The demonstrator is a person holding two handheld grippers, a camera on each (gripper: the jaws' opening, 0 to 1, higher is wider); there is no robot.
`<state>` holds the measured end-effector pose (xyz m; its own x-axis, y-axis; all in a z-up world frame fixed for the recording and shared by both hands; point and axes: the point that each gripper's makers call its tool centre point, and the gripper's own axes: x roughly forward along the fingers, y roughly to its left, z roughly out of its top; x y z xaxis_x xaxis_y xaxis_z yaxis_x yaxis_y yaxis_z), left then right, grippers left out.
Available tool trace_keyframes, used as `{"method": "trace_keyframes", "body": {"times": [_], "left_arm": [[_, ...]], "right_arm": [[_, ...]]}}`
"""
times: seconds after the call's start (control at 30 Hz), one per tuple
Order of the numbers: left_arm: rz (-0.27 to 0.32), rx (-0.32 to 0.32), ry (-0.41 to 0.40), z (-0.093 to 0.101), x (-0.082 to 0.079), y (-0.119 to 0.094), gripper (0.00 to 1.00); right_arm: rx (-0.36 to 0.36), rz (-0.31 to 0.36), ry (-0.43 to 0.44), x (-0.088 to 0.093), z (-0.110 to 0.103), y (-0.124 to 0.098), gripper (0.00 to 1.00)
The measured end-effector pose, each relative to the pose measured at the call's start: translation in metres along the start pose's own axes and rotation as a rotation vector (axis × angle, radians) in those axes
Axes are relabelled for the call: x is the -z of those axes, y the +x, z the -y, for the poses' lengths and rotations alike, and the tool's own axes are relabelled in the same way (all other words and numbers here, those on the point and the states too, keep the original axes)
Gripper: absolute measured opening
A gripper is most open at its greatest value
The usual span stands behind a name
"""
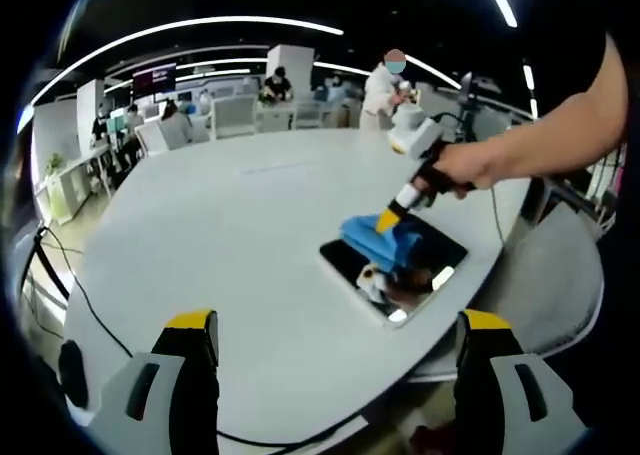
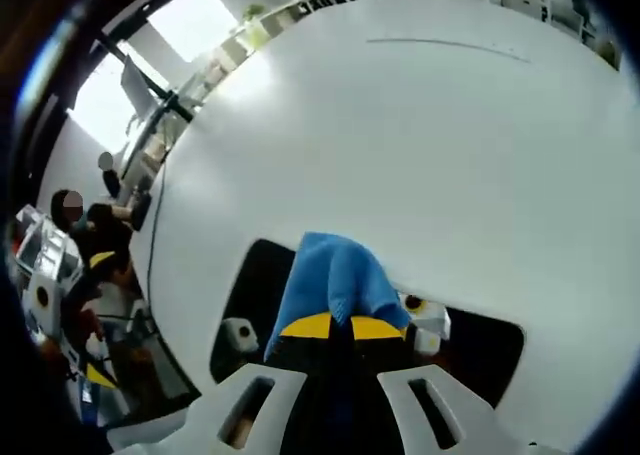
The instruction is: Wipe the mirror surface with the cleaning cloth until all visible marks leave the cleaned area.
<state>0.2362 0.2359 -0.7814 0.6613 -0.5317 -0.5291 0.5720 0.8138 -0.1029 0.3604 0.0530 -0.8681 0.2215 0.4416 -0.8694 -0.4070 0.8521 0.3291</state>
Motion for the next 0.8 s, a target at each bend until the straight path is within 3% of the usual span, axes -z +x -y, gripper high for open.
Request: {"method": "trace_keyframes", "body": {"times": [0.47,0.63,0.8], "left_arm": [[0.003,-0.007,-0.003,-0.002,-0.0013,0.0016,0.99],[0.002,-0.003,-0.001,0.0005,-0.002,0.0048,0.99],[0.01,-0.007,-0.002,0.0006,-0.0068,0.0043,0.99]], "right_arm": [[0.016,0.025,-0.036,-0.0057,0.0024,0.0017,0.0],[-0.017,0.029,0.011,-0.0065,0.0047,0.0014,0.0],[-0.014,0.023,-0.005,-0.0067,0.0033,0.0018,0.0]]}}
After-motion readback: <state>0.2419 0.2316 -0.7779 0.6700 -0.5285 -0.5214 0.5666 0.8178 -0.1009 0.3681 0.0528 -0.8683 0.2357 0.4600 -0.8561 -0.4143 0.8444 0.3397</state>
